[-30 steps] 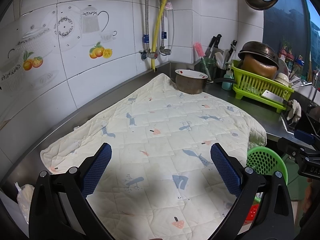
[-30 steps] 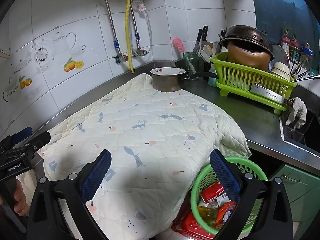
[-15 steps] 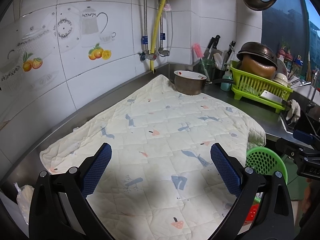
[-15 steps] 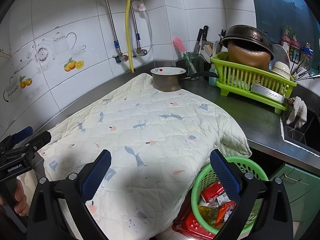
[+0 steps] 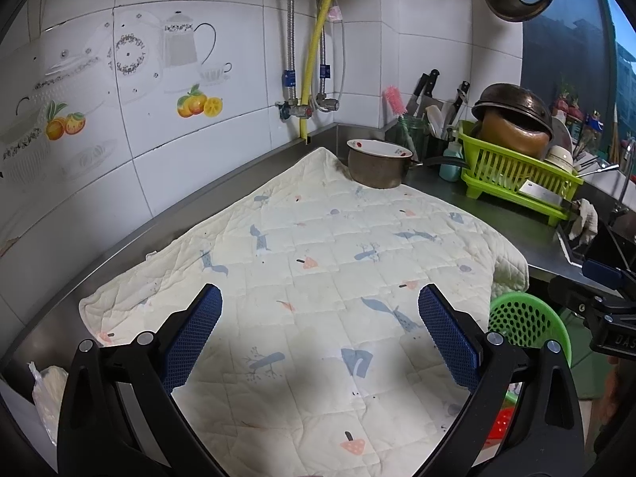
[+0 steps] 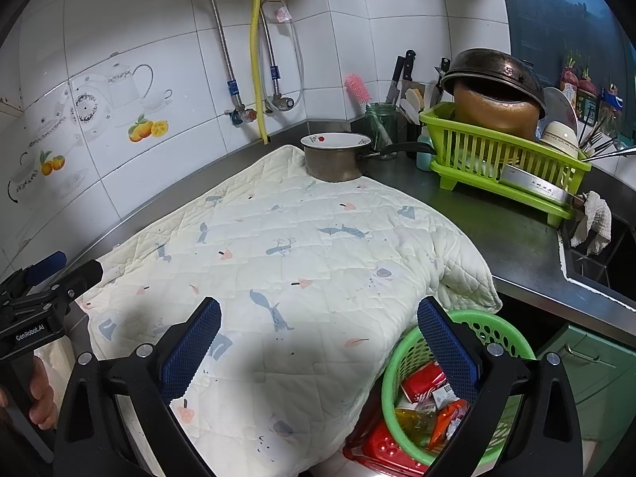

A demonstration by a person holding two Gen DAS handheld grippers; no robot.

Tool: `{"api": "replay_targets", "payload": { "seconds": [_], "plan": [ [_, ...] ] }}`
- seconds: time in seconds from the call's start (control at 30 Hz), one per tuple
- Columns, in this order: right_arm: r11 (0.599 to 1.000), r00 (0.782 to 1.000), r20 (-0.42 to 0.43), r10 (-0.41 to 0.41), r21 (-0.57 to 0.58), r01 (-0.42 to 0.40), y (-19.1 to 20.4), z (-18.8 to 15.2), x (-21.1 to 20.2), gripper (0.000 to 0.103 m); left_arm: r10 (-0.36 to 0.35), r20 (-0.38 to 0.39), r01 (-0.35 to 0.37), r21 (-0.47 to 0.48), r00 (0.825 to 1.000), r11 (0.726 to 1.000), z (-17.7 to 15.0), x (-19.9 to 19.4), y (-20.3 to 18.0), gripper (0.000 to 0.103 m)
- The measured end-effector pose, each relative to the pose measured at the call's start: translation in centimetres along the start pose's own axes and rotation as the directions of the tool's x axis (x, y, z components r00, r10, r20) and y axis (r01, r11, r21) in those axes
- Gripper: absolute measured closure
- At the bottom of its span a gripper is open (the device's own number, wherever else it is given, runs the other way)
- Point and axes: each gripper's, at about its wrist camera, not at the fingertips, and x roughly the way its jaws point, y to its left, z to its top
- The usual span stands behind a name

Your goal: Collect trash

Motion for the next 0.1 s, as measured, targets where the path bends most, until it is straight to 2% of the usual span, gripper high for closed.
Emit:
{"api": "replay_targets", "payload": {
  "seconds": [0.1],
  "plan": [
    [1.0,1.0,0.001,0.001,0.001,-0.001,-0.06,0.02,0.01,0.007,0.002,0.0,-0.002,-0.003,1.0,1.0,-0.11,-0.01,0.05,0.005]
  ]
}}
